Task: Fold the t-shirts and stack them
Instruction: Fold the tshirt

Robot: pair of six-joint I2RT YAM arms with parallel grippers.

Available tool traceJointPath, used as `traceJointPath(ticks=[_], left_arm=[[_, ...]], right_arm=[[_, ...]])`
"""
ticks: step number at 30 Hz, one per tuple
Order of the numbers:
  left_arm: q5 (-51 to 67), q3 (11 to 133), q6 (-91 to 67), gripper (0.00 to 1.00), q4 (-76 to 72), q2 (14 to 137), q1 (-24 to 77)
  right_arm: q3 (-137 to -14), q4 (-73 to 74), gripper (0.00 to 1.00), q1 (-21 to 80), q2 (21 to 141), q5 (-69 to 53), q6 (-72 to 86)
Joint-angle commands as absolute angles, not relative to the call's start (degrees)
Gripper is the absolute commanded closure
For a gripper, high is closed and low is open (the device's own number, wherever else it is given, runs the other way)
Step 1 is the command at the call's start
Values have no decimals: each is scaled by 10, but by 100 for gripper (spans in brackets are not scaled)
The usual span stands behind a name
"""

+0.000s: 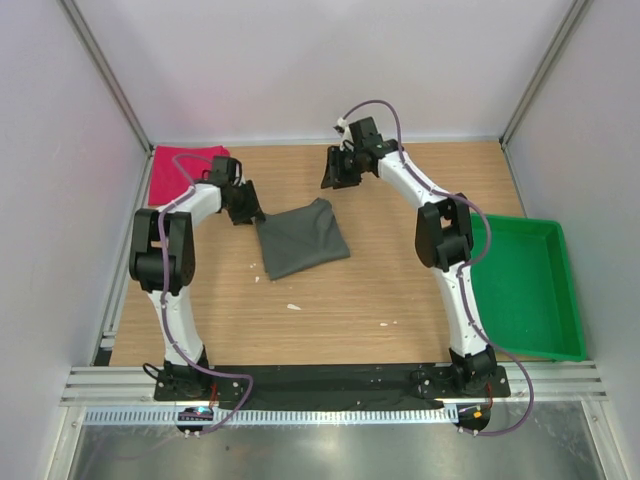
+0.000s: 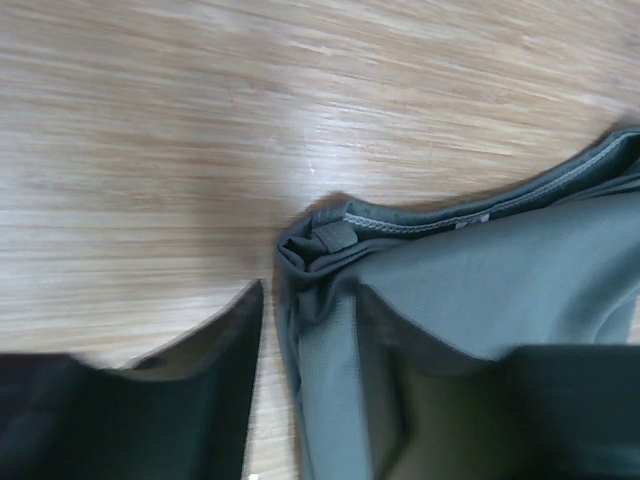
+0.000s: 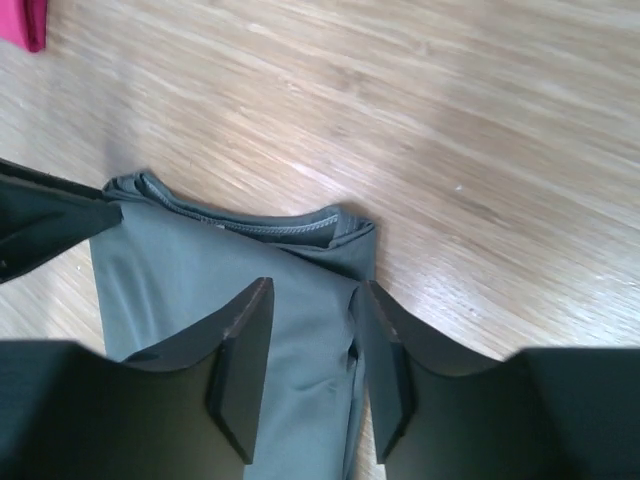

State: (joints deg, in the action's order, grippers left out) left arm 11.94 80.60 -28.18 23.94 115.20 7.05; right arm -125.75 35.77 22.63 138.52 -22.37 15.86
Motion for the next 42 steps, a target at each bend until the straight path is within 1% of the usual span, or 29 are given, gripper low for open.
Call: traceJointPath(ticks=[1,4,6,7,9,10,13,18,24,25,33,37,42], left_arm=[[104,817,-271,53,239,1115,68],[124,835,-249,46,232,1091,68],[191,854,-239,43,189,1090,67],[202,868,-236,41,179,1104,71],[233,904,-187,40,171,1123,85],[241,931,-170,39,169,1135,103],[293,961,-134,37,124,1175,128],[365,1027,-109,40,91,1260,158],[403,1054,-74,48,76,1306,195],[400,1052,-63,51,76,1308,202],[359,1033,-12,55,106,1302,213],[345,1036,-3,58,129,1308,217],[345,1041,-3,58,134,1317,225]], right_arm=[[-1274,385,52,216,1373,-200,161],[-1204,376,50,206,1330,-233,153],[-1143,371,50,200,1297,-257,146],[-1121,365,50,199,1286,-273,144],[-1050,346,50,199,1250,-287,146],[-1029,326,50,199,1240,-296,154],[-971,304,51,199,1212,-314,167],[-901,269,52,199,1175,-337,192],[-868,267,55,195,1151,-350,192],[-864,262,56,195,1149,-355,195],[-830,238,58,193,1148,-374,206],[-822,232,59,193,1150,-375,207],[-819,229,60,193,1155,-378,211]])
